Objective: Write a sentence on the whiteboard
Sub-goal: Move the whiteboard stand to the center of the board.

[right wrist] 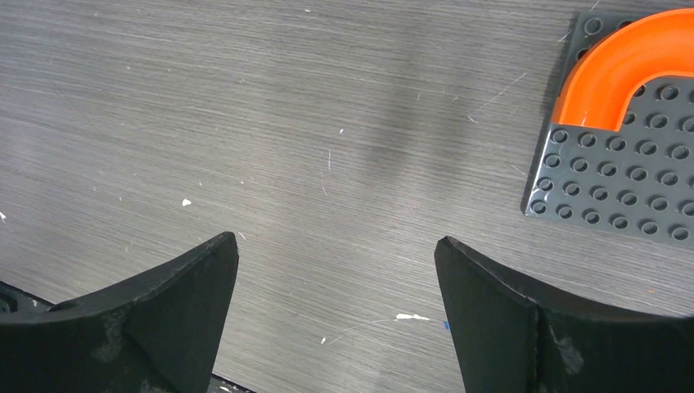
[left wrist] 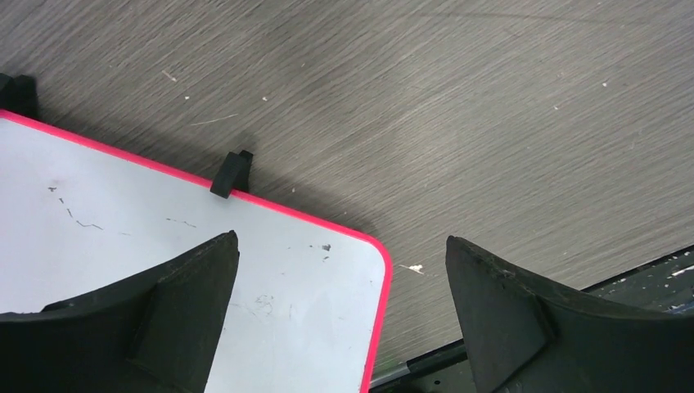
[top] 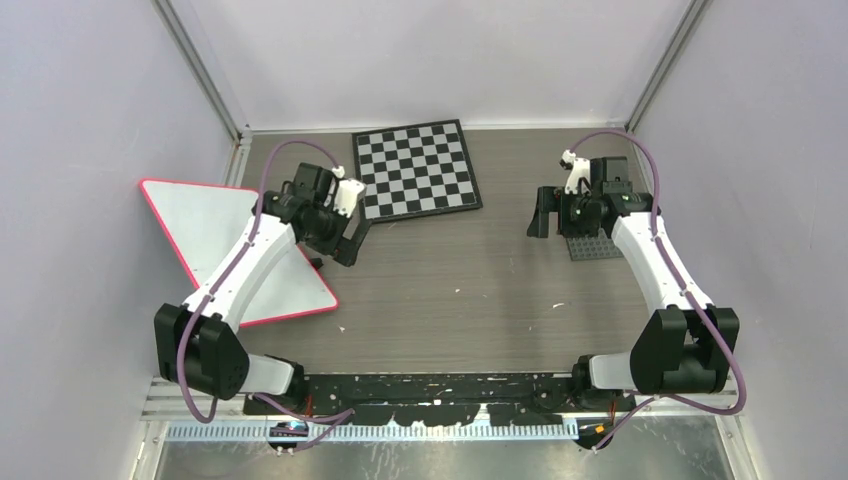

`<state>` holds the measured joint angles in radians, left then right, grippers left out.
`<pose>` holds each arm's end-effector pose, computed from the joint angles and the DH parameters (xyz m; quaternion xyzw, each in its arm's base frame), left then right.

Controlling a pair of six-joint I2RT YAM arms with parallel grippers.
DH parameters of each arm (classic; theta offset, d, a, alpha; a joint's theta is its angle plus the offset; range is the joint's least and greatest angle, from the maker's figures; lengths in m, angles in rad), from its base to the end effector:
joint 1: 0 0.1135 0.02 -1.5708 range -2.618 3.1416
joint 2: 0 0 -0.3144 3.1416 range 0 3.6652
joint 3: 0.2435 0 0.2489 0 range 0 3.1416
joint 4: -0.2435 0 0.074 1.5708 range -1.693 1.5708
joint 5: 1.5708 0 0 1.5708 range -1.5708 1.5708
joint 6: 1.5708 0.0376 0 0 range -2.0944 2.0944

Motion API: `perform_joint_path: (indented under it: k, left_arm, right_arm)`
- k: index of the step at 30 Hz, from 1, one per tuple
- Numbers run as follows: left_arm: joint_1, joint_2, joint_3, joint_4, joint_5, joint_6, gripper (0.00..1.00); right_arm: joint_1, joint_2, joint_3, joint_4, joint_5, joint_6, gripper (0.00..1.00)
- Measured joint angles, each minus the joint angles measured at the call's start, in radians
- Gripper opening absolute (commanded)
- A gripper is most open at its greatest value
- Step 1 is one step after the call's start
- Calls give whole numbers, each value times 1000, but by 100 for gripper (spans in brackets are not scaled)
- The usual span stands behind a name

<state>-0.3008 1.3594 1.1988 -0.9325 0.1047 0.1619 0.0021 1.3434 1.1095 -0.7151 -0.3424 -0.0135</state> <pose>0.2408 -0.0788 0.3426 0.2345 0.9416 -0.0671 0.2322 0.2617 0.0132 0.3333 -0.0594 0.9377 0.1605 0.3024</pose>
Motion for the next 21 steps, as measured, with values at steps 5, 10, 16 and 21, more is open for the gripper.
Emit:
perform_joint_path:
  k: [5, 10, 16, 21]
  left_arm:
    - [15, 47, -3, 3, -15, 35, 100]
    - [55, 109, -32, 19, -21, 95, 90]
    - [130, 188, -53, 74, 11, 145, 80]
    - [172, 219, -87, 138, 29, 169, 75]
  right_arm:
    - [0, 0, -19, 0, 0, -8, 94]
    - [0, -4, -43, 0, -1, -10, 94]
    - [0, -18, -61, -3, 0, -11, 94]
    - [0, -38, -66, -4, 0, -14, 94]
